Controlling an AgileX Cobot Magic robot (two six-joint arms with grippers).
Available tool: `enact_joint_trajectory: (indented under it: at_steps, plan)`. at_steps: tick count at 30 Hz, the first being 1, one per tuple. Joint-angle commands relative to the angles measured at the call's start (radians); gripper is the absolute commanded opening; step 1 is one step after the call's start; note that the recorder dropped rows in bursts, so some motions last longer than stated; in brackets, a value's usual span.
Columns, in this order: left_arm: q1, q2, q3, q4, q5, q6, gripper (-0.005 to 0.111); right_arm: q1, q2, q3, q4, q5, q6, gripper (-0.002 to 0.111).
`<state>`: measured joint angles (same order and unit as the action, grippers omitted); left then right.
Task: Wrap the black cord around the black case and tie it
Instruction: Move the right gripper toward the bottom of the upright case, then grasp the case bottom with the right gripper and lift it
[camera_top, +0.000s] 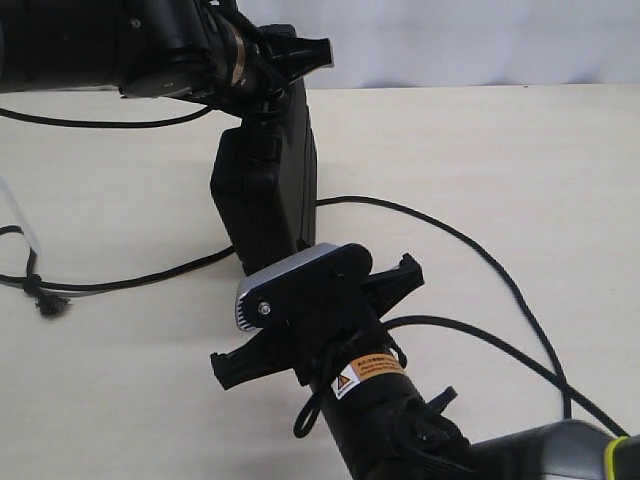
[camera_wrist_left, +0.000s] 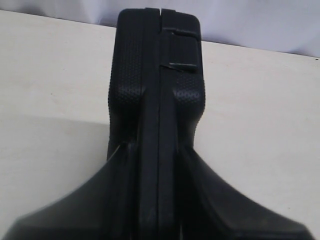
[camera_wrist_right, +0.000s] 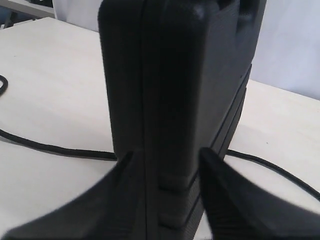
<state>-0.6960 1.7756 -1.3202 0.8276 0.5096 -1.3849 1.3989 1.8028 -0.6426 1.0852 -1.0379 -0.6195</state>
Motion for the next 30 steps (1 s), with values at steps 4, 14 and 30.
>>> enact_joint_trajectory:
  at_steps: [4, 14, 30]
  plan:
    - [0.003, -0.008, -0.020, 0.016, -0.052, -0.011, 0.000, 0.004, 0.000, -0.009, -0.001, -0.029, 0.011, 0.110]
    - [0.003, -0.010, -0.020, 0.023, -0.067, -0.011, 0.000, -0.017, 0.030, -0.054, -0.031, -0.105, 0.100, 0.110]
    - [0.003, -0.010, -0.020, 0.016, -0.101, -0.011, 0.000, -0.078, 0.212, -0.199, -0.023, -0.183, 0.053, 0.110]
